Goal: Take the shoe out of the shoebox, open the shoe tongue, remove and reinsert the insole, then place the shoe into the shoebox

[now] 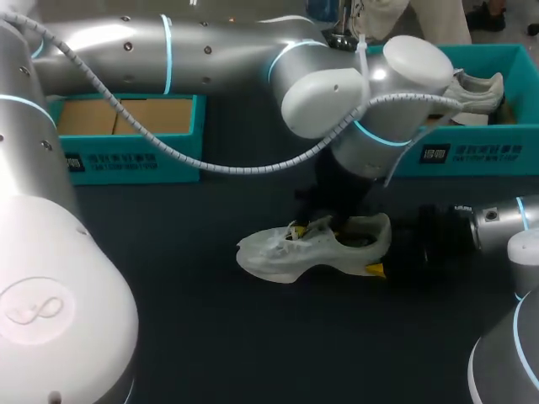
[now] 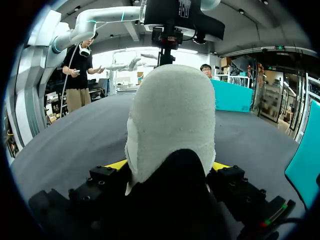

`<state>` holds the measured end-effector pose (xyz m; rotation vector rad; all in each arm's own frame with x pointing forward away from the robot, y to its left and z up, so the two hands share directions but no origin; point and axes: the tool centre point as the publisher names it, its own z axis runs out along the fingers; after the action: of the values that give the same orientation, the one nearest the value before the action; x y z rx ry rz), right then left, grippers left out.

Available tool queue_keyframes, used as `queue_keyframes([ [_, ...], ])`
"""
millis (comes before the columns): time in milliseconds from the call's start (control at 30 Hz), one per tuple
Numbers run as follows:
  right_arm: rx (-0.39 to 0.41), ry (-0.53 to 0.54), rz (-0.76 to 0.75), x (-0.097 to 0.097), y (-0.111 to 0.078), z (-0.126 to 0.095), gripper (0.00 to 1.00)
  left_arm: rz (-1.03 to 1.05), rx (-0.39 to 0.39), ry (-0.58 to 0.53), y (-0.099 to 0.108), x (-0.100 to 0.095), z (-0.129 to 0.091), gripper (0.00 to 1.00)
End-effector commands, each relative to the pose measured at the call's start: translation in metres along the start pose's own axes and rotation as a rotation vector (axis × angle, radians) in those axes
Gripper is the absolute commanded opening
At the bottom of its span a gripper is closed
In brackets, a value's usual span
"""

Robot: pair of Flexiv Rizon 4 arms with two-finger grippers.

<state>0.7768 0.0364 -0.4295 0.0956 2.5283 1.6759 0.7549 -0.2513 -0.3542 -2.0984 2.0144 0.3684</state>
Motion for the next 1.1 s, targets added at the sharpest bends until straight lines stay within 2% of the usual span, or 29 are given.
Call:
queue_keyframes([
  [33,0.003,-0.001,0.0,0.001,-0.001,0.001,0.0,0.0,0.011,0.023,0.001,-0.01,-0.009,0.0],
  [267,0.003,-0.001,0.0,0.001,-0.001,0.001,0.0,0.005,0.041,0.052,0.0,-0.022,-0.023,0.0],
  [533,0.003,-0.001,0.0,0.001,-0.001,0.001,0.0,-0.028,0.055,0.088,0.001,-0.053,-0.034,0.0],
  [667,0.003,-0.001,0.0,0.001,-0.001,0.001,0.0,-0.049,0.054,0.114,0.002,-0.072,-0.033,0.0],
  [800,0.003,-0.001,0.0,0.001,-0.001,0.001,0.0,-0.056,0.046,0.129,0.003,-0.077,-0.03,0.0],
  [867,0.003,-0.001,0.0,0.001,-0.001,0.001,0.0,-0.053,0.037,0.134,0.004,-0.076,-0.028,0.21],
  [933,0.003,-0.001,0.0,0.001,-0.001,0.001,0.0,-0.051,0.03,0.14,0.005,-0.074,-0.027,0.3],
  [967,0.003,-0.001,0.0,0.001,-0.001,0.001,0.0,-0.05,0.024,0.144,0.005,-0.073,-0.026,0.4],
  [1100,0.003,-0.001,0.0,0.001,-0.001,0.001,0.0,-0.045,0.016,0.158,0.006,-0.069,-0.028,0.49],
])
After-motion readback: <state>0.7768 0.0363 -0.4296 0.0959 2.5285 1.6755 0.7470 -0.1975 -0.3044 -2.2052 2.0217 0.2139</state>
